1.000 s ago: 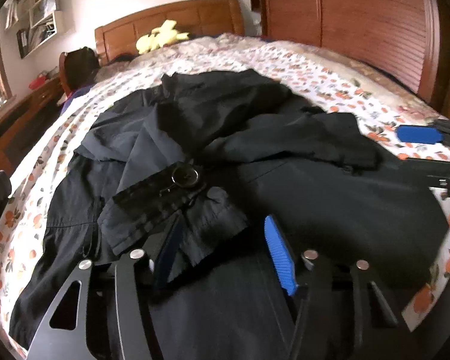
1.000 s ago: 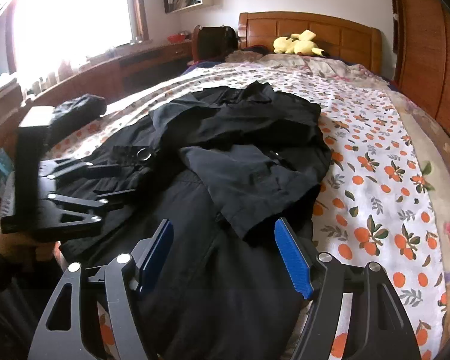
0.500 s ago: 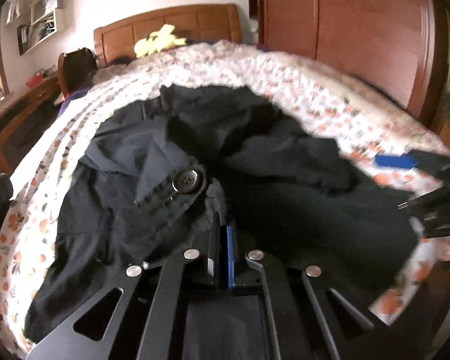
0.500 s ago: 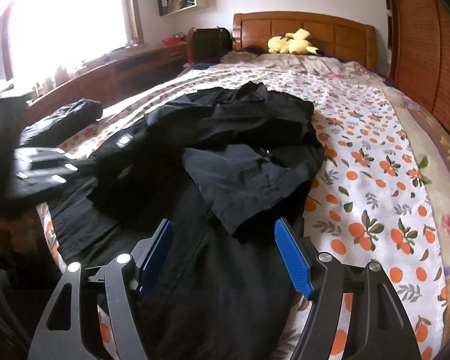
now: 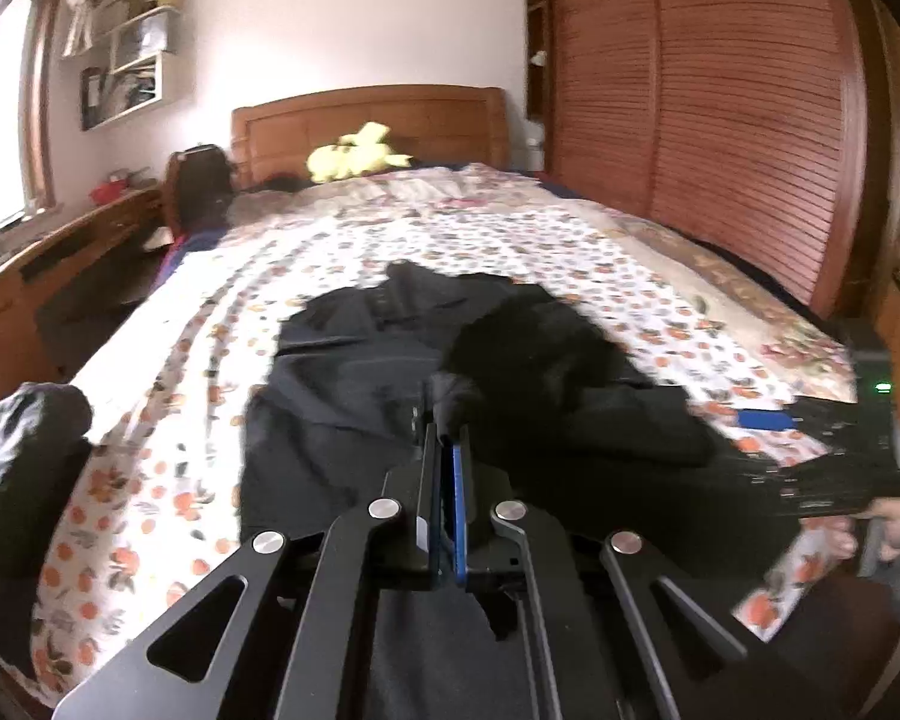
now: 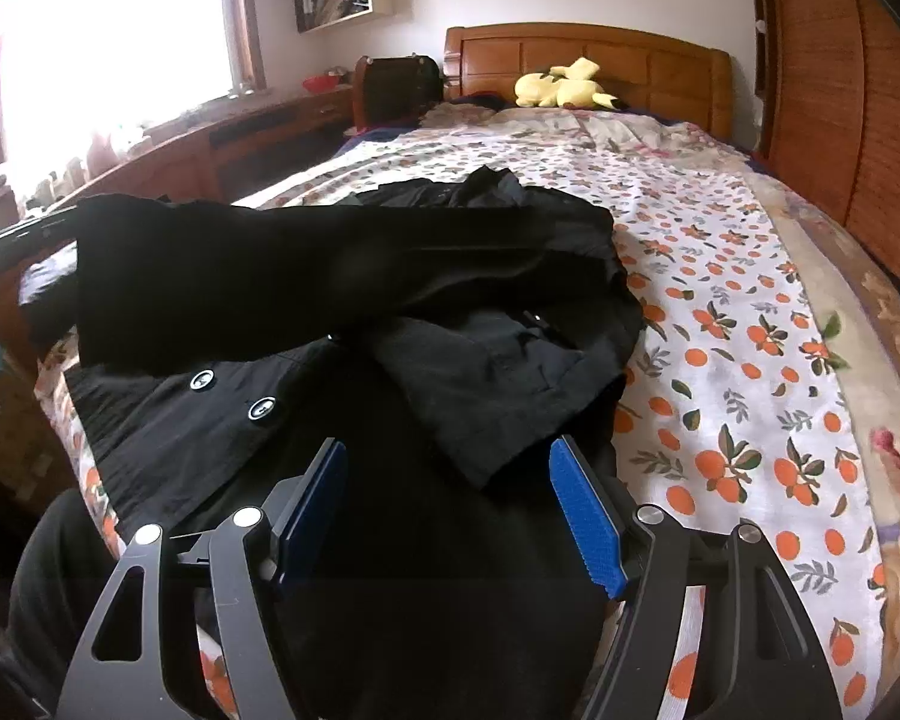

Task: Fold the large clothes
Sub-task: 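Fold the coat side over the sleeves with the left tool and release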

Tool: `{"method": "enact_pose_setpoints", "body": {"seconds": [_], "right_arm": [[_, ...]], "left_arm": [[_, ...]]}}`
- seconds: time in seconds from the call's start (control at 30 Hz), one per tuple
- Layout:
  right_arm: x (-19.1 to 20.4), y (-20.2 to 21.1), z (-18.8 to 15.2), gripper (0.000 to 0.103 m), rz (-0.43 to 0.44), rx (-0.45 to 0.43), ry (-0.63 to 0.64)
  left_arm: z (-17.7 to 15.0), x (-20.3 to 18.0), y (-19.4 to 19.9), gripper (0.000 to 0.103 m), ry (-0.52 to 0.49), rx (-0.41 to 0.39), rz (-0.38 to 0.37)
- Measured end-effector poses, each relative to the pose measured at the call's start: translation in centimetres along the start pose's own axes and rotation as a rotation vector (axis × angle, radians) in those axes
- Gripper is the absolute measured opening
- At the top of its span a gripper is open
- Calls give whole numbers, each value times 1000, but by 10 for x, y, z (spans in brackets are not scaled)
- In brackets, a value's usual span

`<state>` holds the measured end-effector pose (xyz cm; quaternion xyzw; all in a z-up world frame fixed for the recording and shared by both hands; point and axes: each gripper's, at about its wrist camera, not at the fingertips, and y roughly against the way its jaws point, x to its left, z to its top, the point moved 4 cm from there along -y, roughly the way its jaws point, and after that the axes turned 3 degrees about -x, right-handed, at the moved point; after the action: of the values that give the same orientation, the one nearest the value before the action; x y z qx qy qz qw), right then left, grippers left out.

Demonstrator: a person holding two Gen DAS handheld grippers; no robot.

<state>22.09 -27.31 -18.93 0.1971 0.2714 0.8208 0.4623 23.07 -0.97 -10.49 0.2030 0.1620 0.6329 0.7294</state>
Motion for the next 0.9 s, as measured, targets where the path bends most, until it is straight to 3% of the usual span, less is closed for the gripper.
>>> {"method": "enact_pose_setpoints", "body": {"seconds": [0.27,0.37,0.47,0.53,0.7,0.8,0.9], "right_arm": [[12,13,1,67,-59,-2,9],[18,18,2,67,-71,-7,16],[24,21,3,67,-87,-5,23],[28,22,4,67,-89,-6,26],[37,15,6,67,-89,1,27],[38,7,5,67,-87,11,7],[36,0,1,67,-99,17,-18]], "left_arm": [[-24,62,-17,3,57,41,71],[-35,75,-20,8,70,58,91],[-45,86,-14,23,79,51,106],[-49,91,-9,40,83,44,107],[-63,102,3,62,67,31,118],[-69,108,4,68,62,39,127],[-73,112,4,82,47,42,135]]}}
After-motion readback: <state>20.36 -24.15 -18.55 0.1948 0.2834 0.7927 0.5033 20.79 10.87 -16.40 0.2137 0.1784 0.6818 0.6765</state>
